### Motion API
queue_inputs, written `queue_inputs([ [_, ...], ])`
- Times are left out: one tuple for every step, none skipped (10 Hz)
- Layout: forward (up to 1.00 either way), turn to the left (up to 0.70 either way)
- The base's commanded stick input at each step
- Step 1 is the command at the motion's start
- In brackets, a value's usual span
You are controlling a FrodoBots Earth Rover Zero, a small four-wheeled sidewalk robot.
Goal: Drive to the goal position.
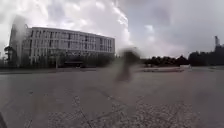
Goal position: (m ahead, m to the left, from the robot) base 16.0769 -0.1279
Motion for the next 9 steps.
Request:
queue_inputs([
  [0.70,0.00],
  [0.70,0.00],
  [0.70,0.00],
  [0.70,0.00],
  [0.70,0.00],
  [0.70,0.00],
  [0.70,0.00],
  [0.70,0.00],
  [0.70,0.00],
])
